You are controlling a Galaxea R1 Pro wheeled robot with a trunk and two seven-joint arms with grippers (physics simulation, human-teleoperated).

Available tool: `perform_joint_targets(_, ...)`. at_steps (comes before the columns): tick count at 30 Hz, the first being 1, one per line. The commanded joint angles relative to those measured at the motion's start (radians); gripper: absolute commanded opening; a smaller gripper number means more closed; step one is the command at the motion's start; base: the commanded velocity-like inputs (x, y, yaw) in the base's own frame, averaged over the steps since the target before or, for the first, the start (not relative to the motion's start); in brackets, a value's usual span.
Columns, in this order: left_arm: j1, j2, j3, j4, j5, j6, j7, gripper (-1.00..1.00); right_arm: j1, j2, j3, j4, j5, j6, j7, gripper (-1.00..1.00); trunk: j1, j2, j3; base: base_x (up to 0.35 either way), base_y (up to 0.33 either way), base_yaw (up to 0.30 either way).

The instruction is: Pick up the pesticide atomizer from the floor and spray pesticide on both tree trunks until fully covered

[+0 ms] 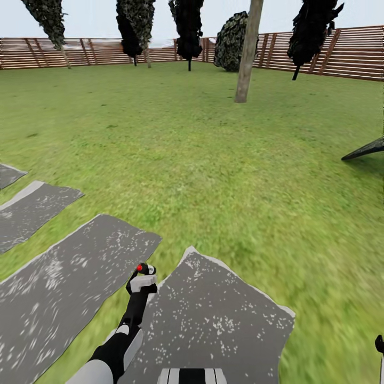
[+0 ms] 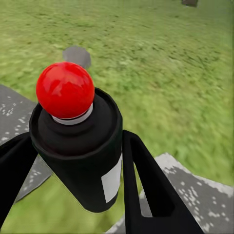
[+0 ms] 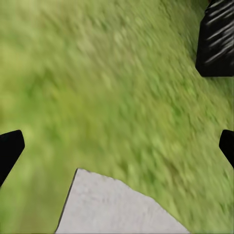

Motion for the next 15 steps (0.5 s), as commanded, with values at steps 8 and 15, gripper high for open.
perform_joint_targets(8,0.000,0.000,-0.004,0.030,-0.001,0.000,0.005,-1.00,0.000,0.000,0.001,0.000,0.001,-0.001,0.000,1.00,-0.004,0.002,0.031,0.000,0.000,0.000)
perform_joint_targets(15,0.000,0.000,-0.005,0.040,-0.001,0.000,0.005,-1.00,0.000,-0.002,0.000,-0.001,0.002,-0.006,0.000,1.00,-0.007,0.004,0.058,0.000,0.000,0.000)
